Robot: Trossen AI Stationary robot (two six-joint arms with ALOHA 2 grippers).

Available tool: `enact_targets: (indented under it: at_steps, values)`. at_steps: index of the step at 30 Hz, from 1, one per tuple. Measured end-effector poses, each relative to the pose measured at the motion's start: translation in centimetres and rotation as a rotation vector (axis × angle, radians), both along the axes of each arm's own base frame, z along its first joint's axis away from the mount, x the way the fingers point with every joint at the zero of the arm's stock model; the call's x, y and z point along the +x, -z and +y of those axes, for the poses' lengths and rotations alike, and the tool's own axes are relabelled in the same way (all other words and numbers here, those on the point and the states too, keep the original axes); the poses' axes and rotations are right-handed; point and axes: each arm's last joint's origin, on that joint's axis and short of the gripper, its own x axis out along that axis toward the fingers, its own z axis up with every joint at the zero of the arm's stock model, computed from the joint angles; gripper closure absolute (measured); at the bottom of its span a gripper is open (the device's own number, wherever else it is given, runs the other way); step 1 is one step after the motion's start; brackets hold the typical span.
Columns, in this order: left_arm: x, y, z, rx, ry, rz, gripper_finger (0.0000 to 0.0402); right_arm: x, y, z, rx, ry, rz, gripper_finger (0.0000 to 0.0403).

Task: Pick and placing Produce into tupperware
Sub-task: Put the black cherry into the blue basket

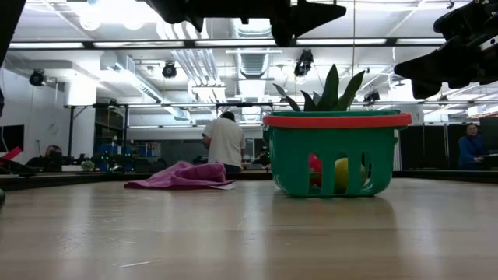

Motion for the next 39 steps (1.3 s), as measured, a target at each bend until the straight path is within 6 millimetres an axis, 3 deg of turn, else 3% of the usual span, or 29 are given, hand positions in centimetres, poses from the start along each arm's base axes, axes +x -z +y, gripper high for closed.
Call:
enact_targets:
  at_steps: [3,7,12,16,23,27,32,39]
  values:
    - [-0.2,-0.2,-0.2,-0.011,0.006,0.019,0.0074,0.0,0.0,0.0,0.000,0.000,0.000,0.0394]
    - [-1.4,-1.3,-0.6,-0.017,0.017,0.074,0.0063,0.0,0.0,0.0,0.000,0.000,0.000,0.0394]
    - [-4.2,-2.1,-1.5,0.012,-0.010,0.293,0.0062,0.0,0.0,0.0,0.000,0.000,0.001,0.0394]
    - [-7.2,-2.8,-2.8,0.001,-0.148,0.461,0.0062,0.0,0.0,0.0,0.000,0.000,0.001,0.0394]
    - [-13.2,-3.4,-5.5,-0.268,-0.309,0.735,0.0062,0.0,0.0,0.0,-0.001,0.000,0.002,0.0394]
    - [-15.5,-3.1,-7.0,-0.483,-0.412,0.848,0.0062,0.1,0.1,0.0,-0.001,0.000,0.008,0.0394]
    - [-16.6,-1.8,-8.4,-0.765,-0.591,0.934,0.0062,0.1,0.1,0.0,-0.001,0.000,0.009,0.0394]
    - [-15.2,2.2,-10.8,-0.960,-0.758,1.104,0.0062,0.1,0.1,0.0,-0.001,0.000,0.009,0.0394]
